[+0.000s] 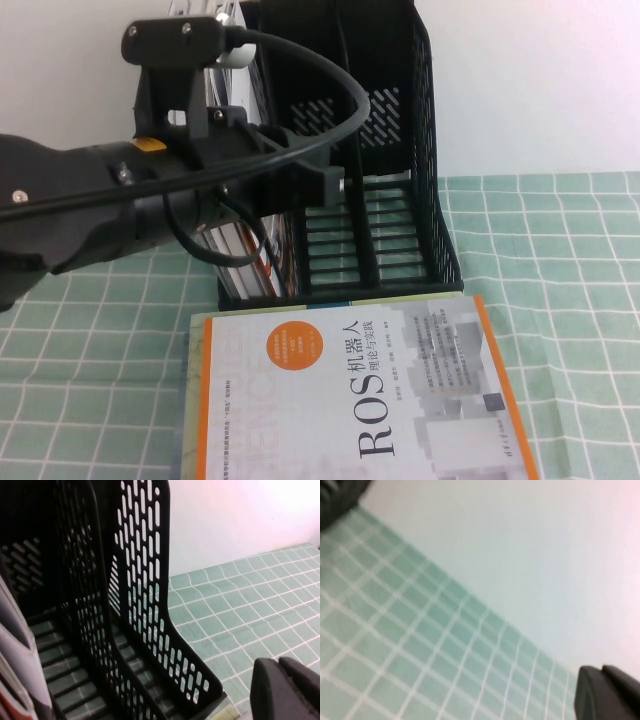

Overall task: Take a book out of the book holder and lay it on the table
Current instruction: Hold the bookshelf

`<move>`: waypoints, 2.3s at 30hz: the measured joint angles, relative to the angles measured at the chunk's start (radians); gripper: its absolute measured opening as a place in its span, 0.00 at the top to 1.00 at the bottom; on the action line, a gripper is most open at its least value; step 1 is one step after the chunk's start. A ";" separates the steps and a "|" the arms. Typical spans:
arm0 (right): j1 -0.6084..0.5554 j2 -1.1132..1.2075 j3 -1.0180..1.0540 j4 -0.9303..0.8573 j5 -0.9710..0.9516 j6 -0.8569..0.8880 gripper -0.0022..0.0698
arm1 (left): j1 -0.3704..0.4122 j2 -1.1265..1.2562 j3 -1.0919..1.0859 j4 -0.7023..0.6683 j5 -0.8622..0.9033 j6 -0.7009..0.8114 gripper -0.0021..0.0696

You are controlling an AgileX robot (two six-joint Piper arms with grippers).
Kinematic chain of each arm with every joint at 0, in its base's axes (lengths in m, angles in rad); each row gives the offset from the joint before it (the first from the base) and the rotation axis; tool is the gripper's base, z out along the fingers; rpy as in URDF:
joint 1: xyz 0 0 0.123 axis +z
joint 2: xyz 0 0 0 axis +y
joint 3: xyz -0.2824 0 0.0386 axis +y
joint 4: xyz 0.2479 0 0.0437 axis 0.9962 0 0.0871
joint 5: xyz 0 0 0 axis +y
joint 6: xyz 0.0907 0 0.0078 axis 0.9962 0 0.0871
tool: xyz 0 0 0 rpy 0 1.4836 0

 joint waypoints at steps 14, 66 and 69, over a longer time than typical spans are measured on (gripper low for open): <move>0.000 -0.162 0.099 0.984 -0.179 -0.659 0.97 | 0.000 0.000 0.000 0.293 0.015 -0.273 0.97; 0.000 0.535 0.256 0.920 -1.701 -0.614 0.96 | -0.124 -0.006 -0.002 1.502 0.216 -1.609 0.97; 0.000 0.535 0.256 0.907 -1.701 -0.614 0.96 | -0.157 -0.006 -0.017 1.508 0.213 -1.608 0.97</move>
